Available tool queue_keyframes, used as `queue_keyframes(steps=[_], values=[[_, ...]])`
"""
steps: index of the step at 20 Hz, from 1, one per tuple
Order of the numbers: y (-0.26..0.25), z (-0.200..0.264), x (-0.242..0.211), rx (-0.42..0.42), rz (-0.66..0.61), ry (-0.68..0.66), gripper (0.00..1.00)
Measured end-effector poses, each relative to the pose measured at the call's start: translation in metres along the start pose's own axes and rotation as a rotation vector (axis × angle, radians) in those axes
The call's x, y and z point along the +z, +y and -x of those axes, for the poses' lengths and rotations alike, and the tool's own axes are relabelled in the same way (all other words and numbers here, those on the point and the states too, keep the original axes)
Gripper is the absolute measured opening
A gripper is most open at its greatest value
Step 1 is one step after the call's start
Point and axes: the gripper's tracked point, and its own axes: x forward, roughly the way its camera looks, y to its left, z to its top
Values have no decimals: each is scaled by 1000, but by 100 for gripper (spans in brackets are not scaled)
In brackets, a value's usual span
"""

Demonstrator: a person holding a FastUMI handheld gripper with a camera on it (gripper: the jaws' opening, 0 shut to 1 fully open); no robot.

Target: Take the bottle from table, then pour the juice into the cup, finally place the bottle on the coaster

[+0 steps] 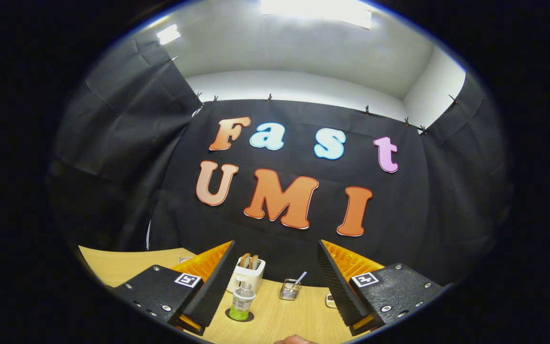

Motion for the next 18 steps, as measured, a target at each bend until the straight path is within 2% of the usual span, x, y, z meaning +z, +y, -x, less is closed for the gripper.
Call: queue_keyframes(steps=[6,10,18], values=[[-14,26,14,23,-143,9,98],[-33,31,19,-23,-128,3,98],[-37,47,23,-38,-146,23,99]])
